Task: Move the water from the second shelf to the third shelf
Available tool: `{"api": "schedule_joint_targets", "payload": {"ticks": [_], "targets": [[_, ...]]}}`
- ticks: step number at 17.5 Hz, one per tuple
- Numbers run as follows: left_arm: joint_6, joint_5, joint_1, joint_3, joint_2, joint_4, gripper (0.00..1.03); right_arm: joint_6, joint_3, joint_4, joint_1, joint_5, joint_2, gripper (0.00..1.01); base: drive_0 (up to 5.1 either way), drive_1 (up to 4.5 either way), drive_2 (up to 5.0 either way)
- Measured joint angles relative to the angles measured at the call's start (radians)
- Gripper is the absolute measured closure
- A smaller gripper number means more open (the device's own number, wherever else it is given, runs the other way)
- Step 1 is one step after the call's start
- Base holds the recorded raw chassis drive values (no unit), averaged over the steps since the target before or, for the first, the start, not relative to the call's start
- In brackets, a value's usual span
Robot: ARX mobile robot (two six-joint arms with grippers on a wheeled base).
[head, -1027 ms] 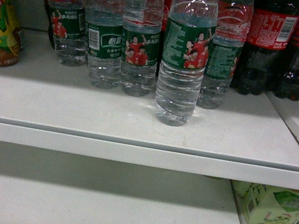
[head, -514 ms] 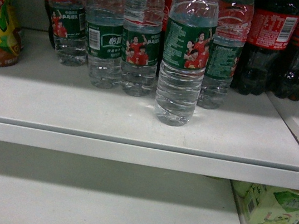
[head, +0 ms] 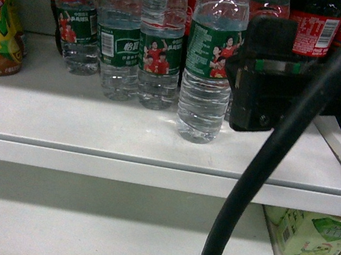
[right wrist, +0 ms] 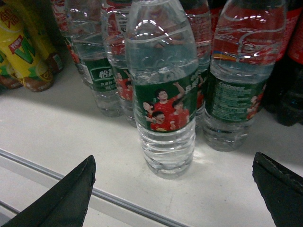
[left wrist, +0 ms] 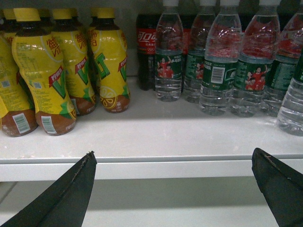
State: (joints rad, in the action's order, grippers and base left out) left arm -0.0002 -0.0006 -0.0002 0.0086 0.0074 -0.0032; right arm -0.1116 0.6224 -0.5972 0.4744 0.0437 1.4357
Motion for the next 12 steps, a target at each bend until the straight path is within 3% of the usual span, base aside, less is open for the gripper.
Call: {"api": "schedule_joint_targets", "payload": {"ticks": [5, 12], "targets": [[0.000, 0.000, 0.000, 0.000, 0.000, 0.000, 0.05, -0.050, 0.160, 0.022, 0.040, 0.026, 0.129, 0.03, 0.0, 0.00, 0.0], [0.000, 0.000, 0.000, 0.000, 0.000, 0.000, 0.05, -0.056, 0.296, 0.035, 0.070, 0.092, 0.245, 0.03, 0.0, 0.00, 0.0]]}}
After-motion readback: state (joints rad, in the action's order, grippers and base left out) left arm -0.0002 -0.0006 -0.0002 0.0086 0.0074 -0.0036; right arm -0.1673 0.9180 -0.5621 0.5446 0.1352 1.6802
